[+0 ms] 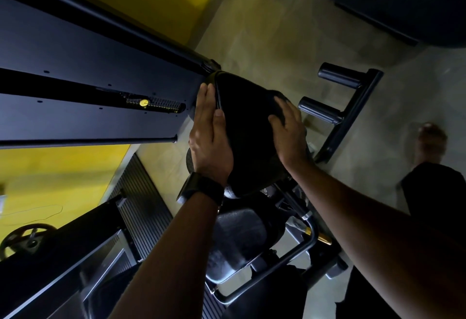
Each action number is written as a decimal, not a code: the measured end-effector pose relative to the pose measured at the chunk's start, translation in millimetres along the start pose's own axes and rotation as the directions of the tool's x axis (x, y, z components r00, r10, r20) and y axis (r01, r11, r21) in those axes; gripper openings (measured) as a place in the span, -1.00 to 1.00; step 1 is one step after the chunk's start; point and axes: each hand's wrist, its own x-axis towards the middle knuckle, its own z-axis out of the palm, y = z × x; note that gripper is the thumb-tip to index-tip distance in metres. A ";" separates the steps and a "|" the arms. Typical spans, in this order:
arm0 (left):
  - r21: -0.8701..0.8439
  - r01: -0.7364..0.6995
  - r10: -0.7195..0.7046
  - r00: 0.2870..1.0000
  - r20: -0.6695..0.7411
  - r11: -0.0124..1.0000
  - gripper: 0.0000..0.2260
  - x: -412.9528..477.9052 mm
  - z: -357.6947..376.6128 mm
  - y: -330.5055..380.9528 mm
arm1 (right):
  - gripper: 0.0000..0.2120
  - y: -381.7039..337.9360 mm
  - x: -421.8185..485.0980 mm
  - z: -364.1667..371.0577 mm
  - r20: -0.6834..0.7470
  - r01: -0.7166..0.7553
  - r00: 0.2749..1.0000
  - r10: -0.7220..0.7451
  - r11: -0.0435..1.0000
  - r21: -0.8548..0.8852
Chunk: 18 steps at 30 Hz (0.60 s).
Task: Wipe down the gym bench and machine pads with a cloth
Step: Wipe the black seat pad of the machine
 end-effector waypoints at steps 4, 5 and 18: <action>0.014 -0.025 0.024 1.000 0.011 1.000 -0.58 2.2 -0.4 0.0 | -0.53 -9.8 -48.7 -0.6 -0.022 0.156 0.988 -0.156 0.987 0.029; 0.013 -0.028 0.028 1.000 0.013 1.000 -0.58 2.6 -0.5 0.5 | -0.53 -14.1 -51.0 -0.9 -0.013 0.238 0.971 -0.237 0.971 0.034; 0.045 0.005 -0.006 1.000 0.025 0.999 -0.58 1.3 -0.1 3.6 | -0.51 -1.7 -93.2 6.4 -0.054 0.197 0.980 -0.194 0.979 0.058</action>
